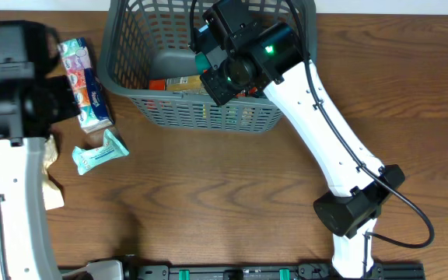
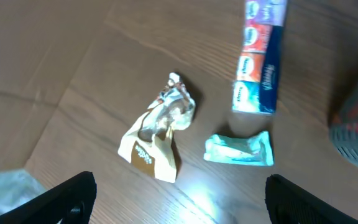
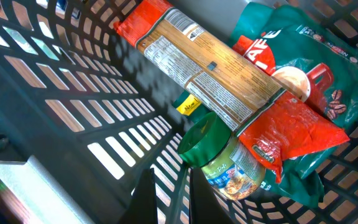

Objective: Pack container
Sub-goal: 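Withdraw the right arm to the upper right and reach left gripper to tissues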

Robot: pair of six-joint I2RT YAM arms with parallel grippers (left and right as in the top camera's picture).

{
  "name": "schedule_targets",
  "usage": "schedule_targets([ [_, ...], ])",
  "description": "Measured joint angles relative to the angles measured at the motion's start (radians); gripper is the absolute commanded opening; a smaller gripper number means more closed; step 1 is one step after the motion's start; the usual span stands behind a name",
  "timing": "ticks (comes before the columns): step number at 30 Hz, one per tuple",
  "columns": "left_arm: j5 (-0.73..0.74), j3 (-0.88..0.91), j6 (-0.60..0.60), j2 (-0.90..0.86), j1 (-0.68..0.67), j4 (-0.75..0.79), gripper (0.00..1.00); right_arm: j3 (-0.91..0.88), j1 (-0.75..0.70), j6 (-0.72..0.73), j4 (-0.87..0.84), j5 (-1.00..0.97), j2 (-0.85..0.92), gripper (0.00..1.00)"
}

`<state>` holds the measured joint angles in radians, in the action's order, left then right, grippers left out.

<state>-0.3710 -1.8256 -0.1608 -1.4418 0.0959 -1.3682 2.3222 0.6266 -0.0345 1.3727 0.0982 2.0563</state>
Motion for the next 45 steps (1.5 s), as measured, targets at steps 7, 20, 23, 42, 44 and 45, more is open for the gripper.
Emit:
schedule_targets([
  [7, 0.073, 0.0, -0.002, 0.0, 0.106, 0.018, 0.89, -0.001, -0.001, -0.004, -0.01, -0.004, 0.0, 0.56],
  [20, 0.103, 0.0, 0.006, 0.0, 0.107, 0.098, 0.99, 0.144, -0.167, 0.024, -0.146, -0.031, 0.0, 0.99],
  [23, 0.13, 0.0, 0.044, 0.0, 0.107, 0.134, 0.99, 0.258, -0.258, 0.059, -0.121, -0.033, -0.004, 0.99],
  [42, 0.463, -0.024, 0.08, -0.313, 0.209, 0.419, 0.99, 0.372, -0.669, 0.088, 0.082, -0.046, -0.117, 0.99],
  [44, 0.48, -0.024, 0.083, -0.391, 0.217, 0.425, 0.99, 0.372, -0.669, 0.079, 0.081, -0.046, -0.117, 0.99],
  [45, 0.486, -0.024, 0.086, -0.425, 0.218, 0.425, 0.99, 0.372, -0.669, 0.076, 0.081, -0.045, -0.117, 0.99],
])
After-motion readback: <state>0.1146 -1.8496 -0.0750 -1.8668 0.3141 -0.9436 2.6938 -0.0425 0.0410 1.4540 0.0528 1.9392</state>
